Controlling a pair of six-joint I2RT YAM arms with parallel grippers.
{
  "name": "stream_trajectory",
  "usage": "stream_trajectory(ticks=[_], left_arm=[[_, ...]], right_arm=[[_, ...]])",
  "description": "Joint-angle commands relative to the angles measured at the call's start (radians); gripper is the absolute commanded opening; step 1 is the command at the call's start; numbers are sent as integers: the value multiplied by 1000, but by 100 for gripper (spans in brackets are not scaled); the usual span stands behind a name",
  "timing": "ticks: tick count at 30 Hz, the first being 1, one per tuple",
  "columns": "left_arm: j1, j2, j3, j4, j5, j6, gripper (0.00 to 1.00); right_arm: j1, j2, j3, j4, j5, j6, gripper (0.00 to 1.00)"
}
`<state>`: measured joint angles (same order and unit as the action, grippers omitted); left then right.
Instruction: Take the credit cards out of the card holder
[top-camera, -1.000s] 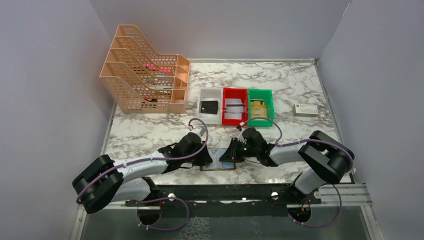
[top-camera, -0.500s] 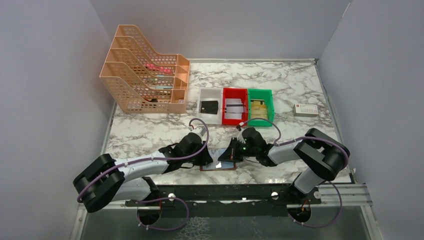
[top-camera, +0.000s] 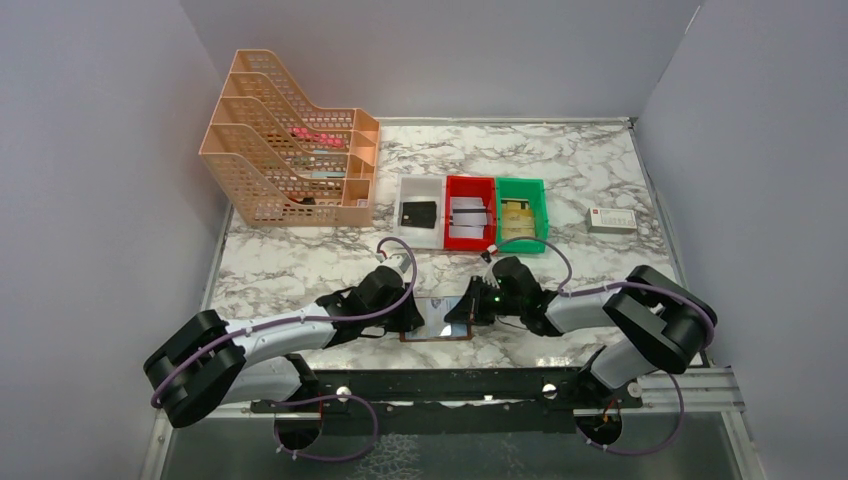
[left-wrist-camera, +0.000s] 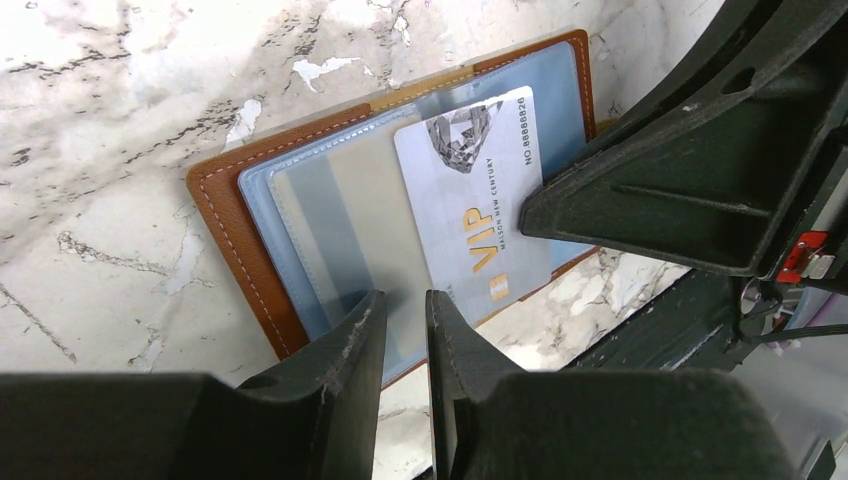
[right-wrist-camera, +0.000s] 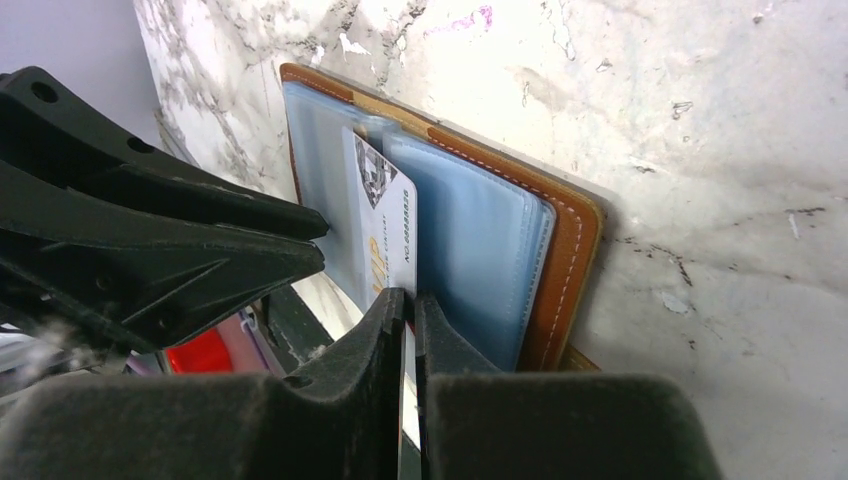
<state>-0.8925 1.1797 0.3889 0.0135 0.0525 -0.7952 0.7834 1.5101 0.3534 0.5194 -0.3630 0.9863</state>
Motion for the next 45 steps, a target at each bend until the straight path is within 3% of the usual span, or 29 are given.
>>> stream_trajectory(ticks=[1, 15, 28, 33, 45], left_arm=[[-3, 14, -8, -64, -4, 33, 26], [-8, 65, 1, -67, 13, 48, 25], [-10, 86, 12, -67, 13, 54, 22], [-12, 86, 17, -69, 11, 53, 22], [-11, 62, 21, -96, -13, 53, 22]], right_arm=[[-6, 34, -2, 20, -28, -6, 14], [-6, 76, -5, 150, -67, 55, 23], [-6, 128, 10, 180, -87, 97, 23], [-6, 153, -12, 259, -83, 144, 15], [-6, 29, -45, 94, 14, 83, 1]])
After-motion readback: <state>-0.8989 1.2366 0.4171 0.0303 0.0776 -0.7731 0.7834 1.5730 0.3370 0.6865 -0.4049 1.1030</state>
